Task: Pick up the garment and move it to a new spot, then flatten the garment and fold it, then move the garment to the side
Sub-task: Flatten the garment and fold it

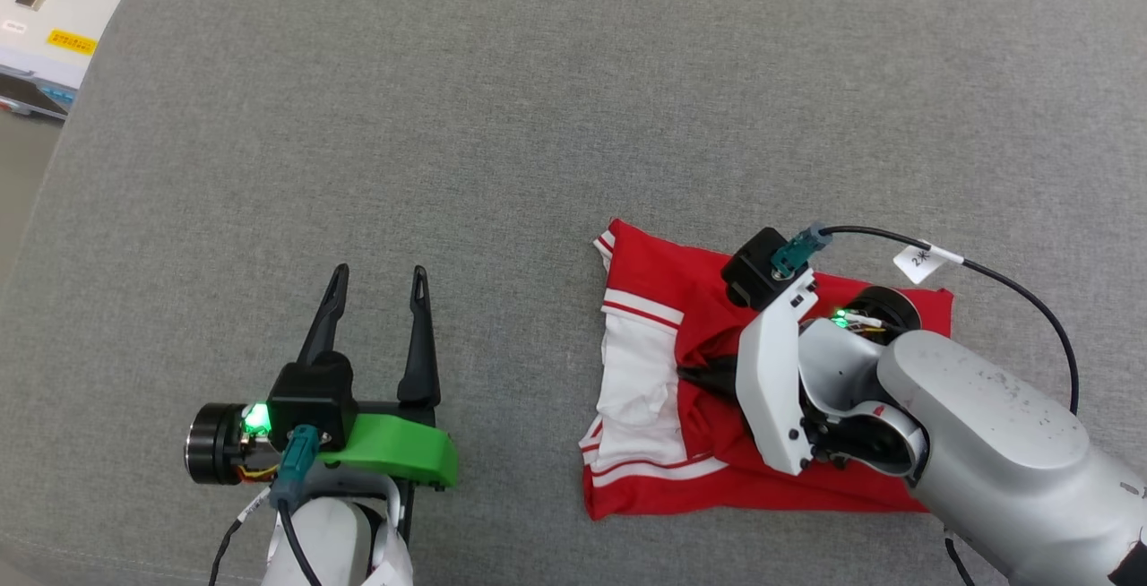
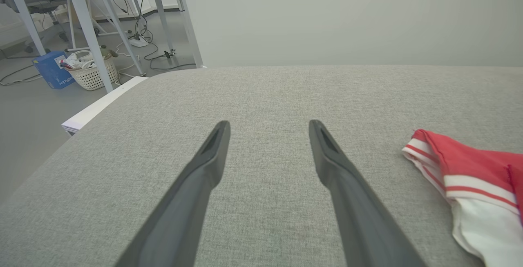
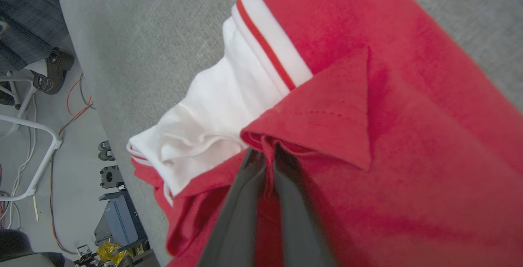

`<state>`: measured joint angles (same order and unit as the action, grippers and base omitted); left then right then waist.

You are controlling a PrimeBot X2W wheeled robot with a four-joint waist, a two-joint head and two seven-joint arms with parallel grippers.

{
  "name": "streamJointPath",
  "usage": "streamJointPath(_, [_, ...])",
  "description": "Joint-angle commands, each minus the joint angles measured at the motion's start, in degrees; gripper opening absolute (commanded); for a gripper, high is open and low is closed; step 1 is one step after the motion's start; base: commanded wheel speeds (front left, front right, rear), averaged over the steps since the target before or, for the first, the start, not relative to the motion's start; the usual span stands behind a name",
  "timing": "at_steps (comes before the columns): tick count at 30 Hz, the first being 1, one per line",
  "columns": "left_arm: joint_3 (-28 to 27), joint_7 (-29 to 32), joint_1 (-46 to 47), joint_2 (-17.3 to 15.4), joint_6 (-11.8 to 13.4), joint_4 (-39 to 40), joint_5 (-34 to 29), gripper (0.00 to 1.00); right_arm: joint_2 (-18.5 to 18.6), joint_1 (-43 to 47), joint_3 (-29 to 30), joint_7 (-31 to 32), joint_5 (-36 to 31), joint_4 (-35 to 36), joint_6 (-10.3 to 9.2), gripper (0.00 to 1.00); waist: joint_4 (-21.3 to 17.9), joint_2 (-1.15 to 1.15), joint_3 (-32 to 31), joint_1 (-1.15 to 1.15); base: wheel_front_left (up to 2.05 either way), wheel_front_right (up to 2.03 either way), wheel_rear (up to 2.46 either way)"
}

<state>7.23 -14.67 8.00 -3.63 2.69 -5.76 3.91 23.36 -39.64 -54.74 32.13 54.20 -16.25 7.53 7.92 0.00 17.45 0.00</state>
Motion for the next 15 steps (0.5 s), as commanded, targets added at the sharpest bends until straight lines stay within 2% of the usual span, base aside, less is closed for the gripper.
streamJointPath(1, [0.0,-0.3,1.1,0.3,-0.4,-0.2,-0.6,1.00,0.0,-0.7,-0.7,-1.1,0.1,-1.0,-0.04,0.00,0.1,0.00,0.0,0.00,0.00,0.00,0.00])
streamJointPath(3, [-0.2,-0.3,1.0,0.4,-0.3,-0.3,-0.6,1.00,0.5,-0.9,-2.4,-3.0,0.3,-1.9,-0.04,0.00,-0.2,0.00,-0.4,0.00,0.00,0.00,0.00])
streamJointPath(4, [-0.5,-0.3,0.5,0.4,-0.2,-0.4,-0.6,1.00,1.2,-1.4,-3.7,-5.1,0.8,-1.3,-0.04,1.00,-0.6,0.00,-1.0,0.00,0.00,0.00,0.00])
streamJointPath(11, [-1.3,-0.3,-1.1,0.5,-0.3,-0.8,-1.0,1.00,6.7,-1.0,-1.7,-18.2,0.4,5.2,-0.04,1.00,-2.1,0.00,-4.2,0.00,0.00,0.00,0.00])
streamJointPath(15, [-2.0,-0.3,-2.3,0.4,-0.4,-0.5,-1.3,1.00,8.9,1.4,5.3,-28.6,-4.3,5.6,-0.04,1.00,-3.4,0.00,-6.3,0.00,0.00,0.00,0.00])
